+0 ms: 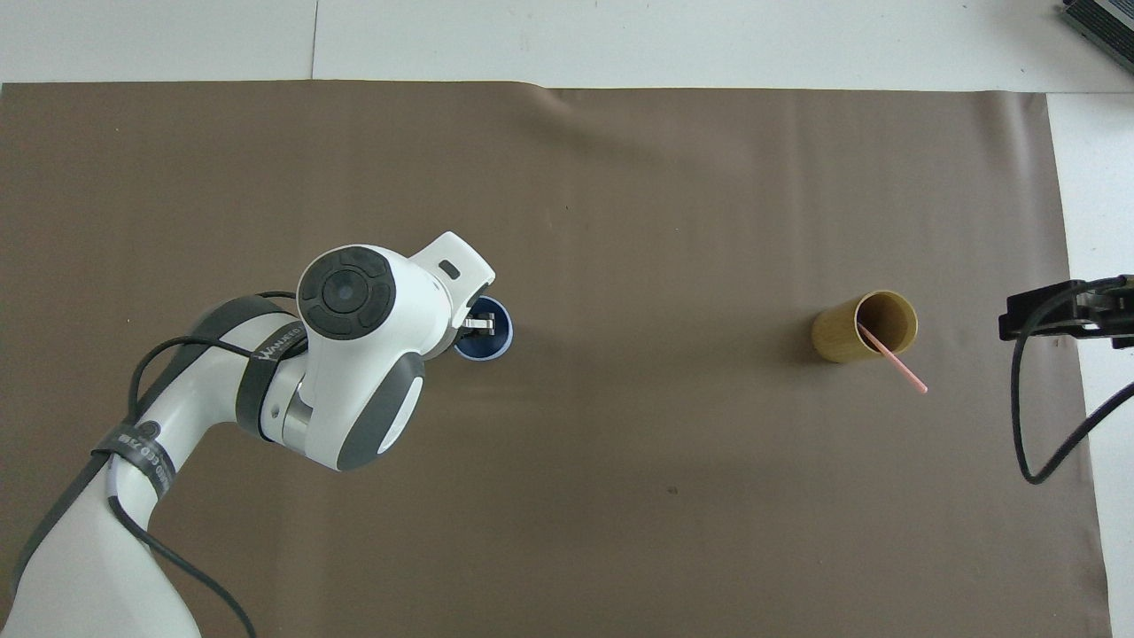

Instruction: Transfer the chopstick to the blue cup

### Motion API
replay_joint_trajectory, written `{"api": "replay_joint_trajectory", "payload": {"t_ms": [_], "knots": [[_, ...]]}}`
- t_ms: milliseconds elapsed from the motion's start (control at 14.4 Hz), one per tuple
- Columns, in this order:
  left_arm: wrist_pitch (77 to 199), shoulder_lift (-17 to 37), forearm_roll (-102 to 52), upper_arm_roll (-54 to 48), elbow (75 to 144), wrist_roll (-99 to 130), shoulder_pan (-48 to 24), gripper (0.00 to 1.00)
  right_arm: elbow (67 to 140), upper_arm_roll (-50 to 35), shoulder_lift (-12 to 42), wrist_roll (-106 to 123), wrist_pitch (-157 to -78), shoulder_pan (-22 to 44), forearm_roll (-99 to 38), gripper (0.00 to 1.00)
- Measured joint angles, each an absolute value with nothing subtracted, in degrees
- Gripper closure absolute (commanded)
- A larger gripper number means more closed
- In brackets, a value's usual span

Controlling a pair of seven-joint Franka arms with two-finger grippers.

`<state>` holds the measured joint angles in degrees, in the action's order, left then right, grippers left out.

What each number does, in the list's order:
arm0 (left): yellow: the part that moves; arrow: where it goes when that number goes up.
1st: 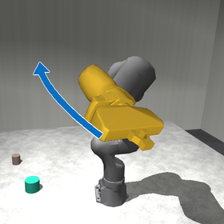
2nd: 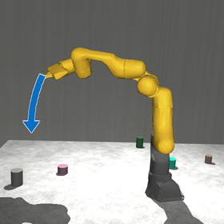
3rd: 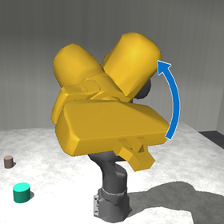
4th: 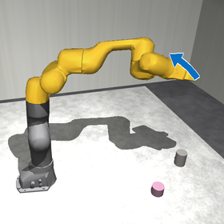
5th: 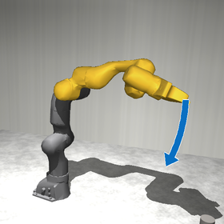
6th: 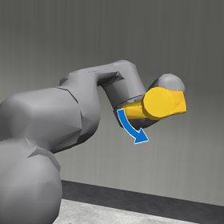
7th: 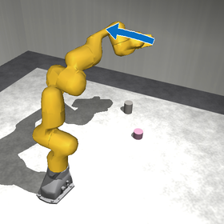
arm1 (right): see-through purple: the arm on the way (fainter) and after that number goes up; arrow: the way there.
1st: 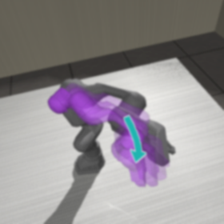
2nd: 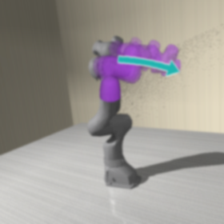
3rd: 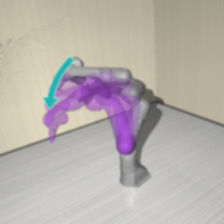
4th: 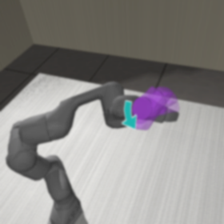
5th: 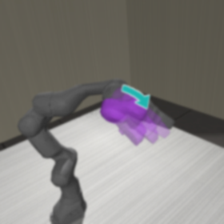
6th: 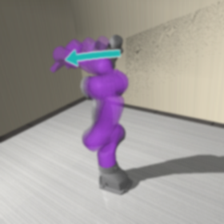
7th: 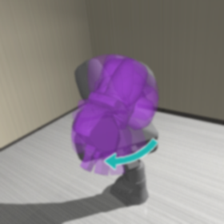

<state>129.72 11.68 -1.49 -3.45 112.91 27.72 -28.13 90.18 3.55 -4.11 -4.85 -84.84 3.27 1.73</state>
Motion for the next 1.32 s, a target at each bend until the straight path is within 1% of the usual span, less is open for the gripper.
{"api": "replay_joint_trajectory", "payload": {"t_ms": [209, 278, 348, 417, 557, 696, 835, 974, 1113, 1322], "knots": [[129.8, 11.7, -1.5, -3.5, 112.9, 33.1, -33.0, 1.0, 91.2, 3.6, -4.1, -3.4, -87.6, 3.1, 1.7, 0.0], [129.8, 11.8, -1.5, -3.5, 113.0, 34.5, -34.7, 0.94, 91.4, 3.7, -4.1, -3.3, -87.6, 3.1, 1.7, 0.0], [129.8, 11.9, -1.5, -3.5, 113.0, 35.5, -36.1, 0.6, 91.6, 3.7, -4.2, -3.2, -87.6, 3.1, 1.7, 0.0], [129.8, 11.9, -1.5, -3.5, 113.0, 36.2, -37.0, 0.01, 91.7, 3.6, -4.2, -3.2, -87.6, 3.1, 1.7, 0.0], [129.9, 12.0, -1.5, -3.5, 113.0, 36.3, -37.4, 0.0, 92.7, 3.6, -4.2, -3.2, -87.5, 3.1, 1.6, 0.0], [130.0, 11.9, -1.5, -3.2, 112.6, 36.3, -37.4, 0.0, 95.6, 3.6, -3.7, -3.2, -89.1, 3.2, 0.8, 0.0], [130.0, 11.5, -1.5, -2.9, 111.7, 36.3, -37.3, 0.0, 98.0, 3.5, -2.3, -3.2, -91.4, 3.5, 0.3, 0.0], [129.5, 10.3, -1.5, -2.4, 110.9, 36.2, -37.1, 0.0, 99.4, 3.4, -0.9, -3.2, -91.9, 3.6, 0.2, 0.0], [126.4, 7.7, -1.4, -1.8, 110.3, 34.9, -35.9, 0.0, 101.9, 3.4, 0.0, -3.1, -93.8, 3.6, 0.1, 0.0], [117.9, 1.6, -1.4, -1.5, 110.0, 27.4, -30.7, 0.0, 106.9, 3.4, 0.4, -3.0, -97.3, 3.6, 0.1, 0.0]]}}
